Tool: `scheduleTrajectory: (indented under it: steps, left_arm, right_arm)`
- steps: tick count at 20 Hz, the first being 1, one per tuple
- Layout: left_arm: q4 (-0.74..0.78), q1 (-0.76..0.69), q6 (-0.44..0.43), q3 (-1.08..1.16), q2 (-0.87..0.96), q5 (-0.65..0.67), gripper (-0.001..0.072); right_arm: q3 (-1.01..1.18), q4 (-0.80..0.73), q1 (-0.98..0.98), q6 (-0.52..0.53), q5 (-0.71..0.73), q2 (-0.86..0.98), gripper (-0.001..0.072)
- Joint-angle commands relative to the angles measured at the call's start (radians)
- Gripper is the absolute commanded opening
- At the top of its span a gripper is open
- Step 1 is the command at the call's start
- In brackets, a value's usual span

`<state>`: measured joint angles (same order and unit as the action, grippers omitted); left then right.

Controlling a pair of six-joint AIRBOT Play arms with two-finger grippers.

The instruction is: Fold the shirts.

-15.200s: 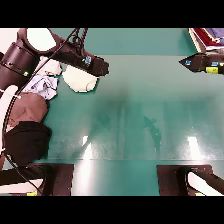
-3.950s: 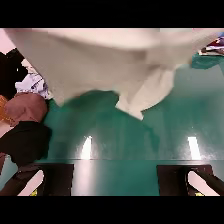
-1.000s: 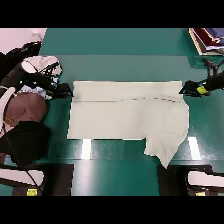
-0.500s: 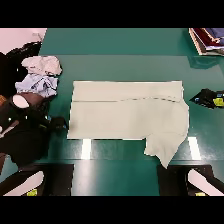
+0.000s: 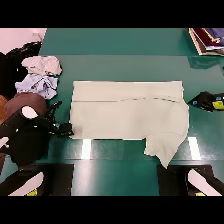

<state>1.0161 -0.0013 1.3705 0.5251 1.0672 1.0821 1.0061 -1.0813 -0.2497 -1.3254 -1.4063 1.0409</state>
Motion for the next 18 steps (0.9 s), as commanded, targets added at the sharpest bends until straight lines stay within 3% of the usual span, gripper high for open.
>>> scheduleTrajectory:
  steps: [1, 3, 4, 5, 11, 12, 18]
  left_arm:
    - [0.002, -0.013, 0.034, 0.029, -0.003, -0.031, 0.0022]
    - [0.000, -0.013, 0.025, 0.067, -0.003, -0.015, 0.0022]
    - [-0.001, -0.013, 0.024, 0.083, -0.003, -0.015, 0.0022]
    - [-0.002, -0.013, 0.024, 0.096, -0.003, -0.016, 0.0022]
    - [-0.005, -0.013, 0.017, 0.111, -0.002, -0.030, 0.0022]
    - [-0.005, -0.013, 0.017, 0.111, -0.003, -0.030, 0.0022]
    - [-0.005, -0.013, 0.010, 0.111, -0.003, -0.026, 0.0022]
  right_arm:
    - [-0.031, -0.151, -0.036, -0.002, -0.123, -0.011, 0.0316]
    - [-0.135, -0.206, -0.082, -0.005, -0.159, -0.045, 0.0352]
    - [-0.200, -0.199, -0.108, -0.005, -0.161, -0.064, 0.0467]
    - [-0.273, -0.195, -0.126, -0.005, -0.160, -0.084, 0.0516]
    - [-0.523, -0.114, -0.132, -0.039, -0.153, -0.108, 0.0491]
    - [-0.542, -0.085, -0.131, -0.039, -0.145, -0.108, 0.0449]
    - [-0.570, -0.064, -0.017, -0.048, -0.087, -0.107, 0.0447]
